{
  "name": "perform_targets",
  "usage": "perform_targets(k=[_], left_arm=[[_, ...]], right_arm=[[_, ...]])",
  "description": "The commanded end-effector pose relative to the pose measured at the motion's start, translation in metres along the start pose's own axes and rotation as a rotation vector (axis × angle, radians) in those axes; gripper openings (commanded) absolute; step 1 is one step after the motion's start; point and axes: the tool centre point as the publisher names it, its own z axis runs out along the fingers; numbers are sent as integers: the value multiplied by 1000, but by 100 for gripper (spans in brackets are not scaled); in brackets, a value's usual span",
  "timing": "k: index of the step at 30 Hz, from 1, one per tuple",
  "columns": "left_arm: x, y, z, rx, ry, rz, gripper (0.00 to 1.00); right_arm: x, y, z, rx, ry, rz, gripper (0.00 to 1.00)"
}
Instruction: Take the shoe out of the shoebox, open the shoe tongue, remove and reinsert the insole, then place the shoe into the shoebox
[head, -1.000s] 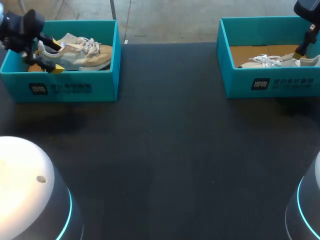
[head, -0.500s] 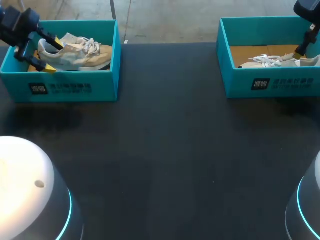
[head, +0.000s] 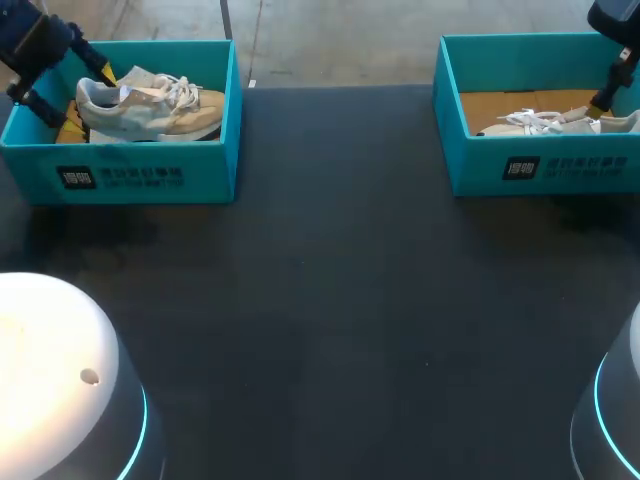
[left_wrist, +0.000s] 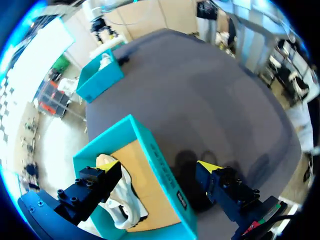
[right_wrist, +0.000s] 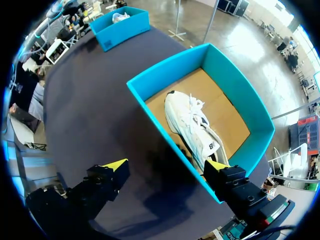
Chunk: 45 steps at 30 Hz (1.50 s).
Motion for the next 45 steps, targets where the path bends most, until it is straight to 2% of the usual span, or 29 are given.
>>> perform_targets(k=[1, 3, 23, 24, 26, 33, 36, 41, 45], left_arm=[[-7, 19, 5, -111, 272, 271, 100], [-9, 26, 7, -160, 350, 269, 100], [-9, 26, 7, -160, 350, 269, 100], [-11, 34, 3, -140, 343, 283, 100], [-15, 48, -4, -220, 345, 311, 100], [-24, 95, -16, -317, 427, 438, 100], [-26, 117, -17, -323, 441, 482, 100], [-30, 139, -13, -312, 461, 628, 100], [-36, 157, -7, -330, 418, 747, 100]], right_arm=[[0, 0, 0, 0, 0, 0, 100], [0, 0, 0, 0, 0, 0, 100], [0, 0, 0, 0, 0, 0, 100], [0, 0, 0, 0, 0, 0, 100], [0, 0, 0, 0, 0, 0, 100], [0, 0, 0, 0, 0, 0, 100], [0, 0, 0, 0, 0, 0, 100], [0, 0, 0, 0, 0, 0, 100], [0, 0, 0, 0, 0, 0, 100]])
